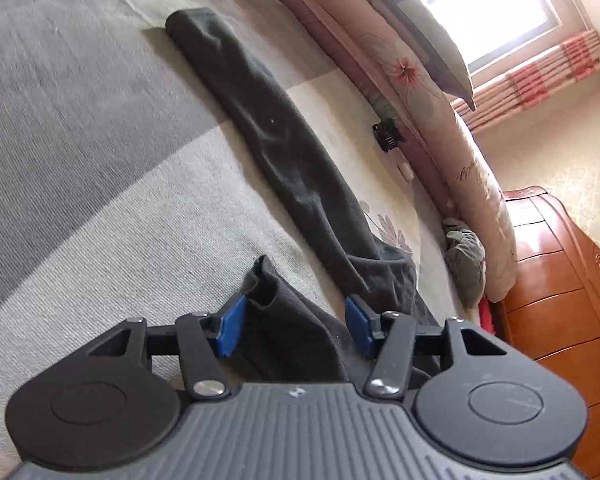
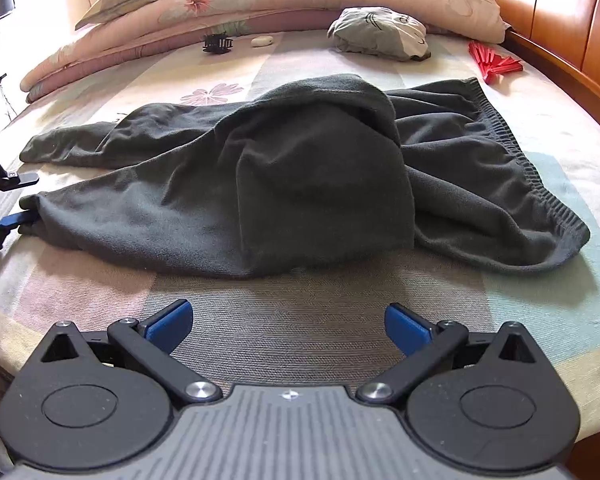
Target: Fold clothes
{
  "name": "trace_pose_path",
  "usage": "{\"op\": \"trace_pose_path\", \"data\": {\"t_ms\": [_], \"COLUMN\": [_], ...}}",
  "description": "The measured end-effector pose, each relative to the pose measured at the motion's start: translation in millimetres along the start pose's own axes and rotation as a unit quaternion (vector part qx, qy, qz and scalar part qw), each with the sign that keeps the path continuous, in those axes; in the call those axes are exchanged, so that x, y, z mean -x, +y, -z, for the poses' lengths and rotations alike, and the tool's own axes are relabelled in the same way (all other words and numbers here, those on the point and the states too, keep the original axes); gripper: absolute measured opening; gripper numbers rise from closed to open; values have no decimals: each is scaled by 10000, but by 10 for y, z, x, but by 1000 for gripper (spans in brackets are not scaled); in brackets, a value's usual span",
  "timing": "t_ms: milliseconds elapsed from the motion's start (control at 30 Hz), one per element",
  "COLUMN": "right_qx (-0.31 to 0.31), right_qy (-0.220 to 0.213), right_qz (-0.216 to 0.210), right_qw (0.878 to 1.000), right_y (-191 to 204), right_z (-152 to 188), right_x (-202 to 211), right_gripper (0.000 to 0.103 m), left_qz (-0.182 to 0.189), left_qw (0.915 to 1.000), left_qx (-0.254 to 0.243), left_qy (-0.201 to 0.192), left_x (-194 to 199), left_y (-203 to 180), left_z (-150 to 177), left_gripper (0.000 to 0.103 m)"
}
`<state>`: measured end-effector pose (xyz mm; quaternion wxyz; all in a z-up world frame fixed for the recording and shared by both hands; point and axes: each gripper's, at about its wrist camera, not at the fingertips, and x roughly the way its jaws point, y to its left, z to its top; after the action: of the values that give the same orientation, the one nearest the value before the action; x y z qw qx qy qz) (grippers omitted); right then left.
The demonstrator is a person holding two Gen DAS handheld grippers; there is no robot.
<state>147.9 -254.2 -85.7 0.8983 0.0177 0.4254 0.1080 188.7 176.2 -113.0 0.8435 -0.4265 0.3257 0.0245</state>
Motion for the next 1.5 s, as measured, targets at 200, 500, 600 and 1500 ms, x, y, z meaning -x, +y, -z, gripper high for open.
{"op": "trace_pose_path", "data": {"t_ms": [200,500,600,1500], "right_qx": [-128,117,66,201], "right_qy": [51,30,48,139], "right_qz": [17,-97,-59,21], "right_qw": [9999,9999,9999,9997], "right_y": [-82,75,55,151], "right_z": [22,10,22,-7], "right_x": [-22,-3,6,9], "right_gripper": [103,103,103,103], "left_qz": [-40,299,504,-767], "left_qw": [10000,9980,9945,9157], "left_qx": [-16,-382,-515,-3848], "left_qy": [82,406,760,867], "left_x": [231,-26,7,-343], "left_y": [135,123,123,-600], "left_z": [46,-74,-38,86], "left_gripper": [55,55,55,47]}}
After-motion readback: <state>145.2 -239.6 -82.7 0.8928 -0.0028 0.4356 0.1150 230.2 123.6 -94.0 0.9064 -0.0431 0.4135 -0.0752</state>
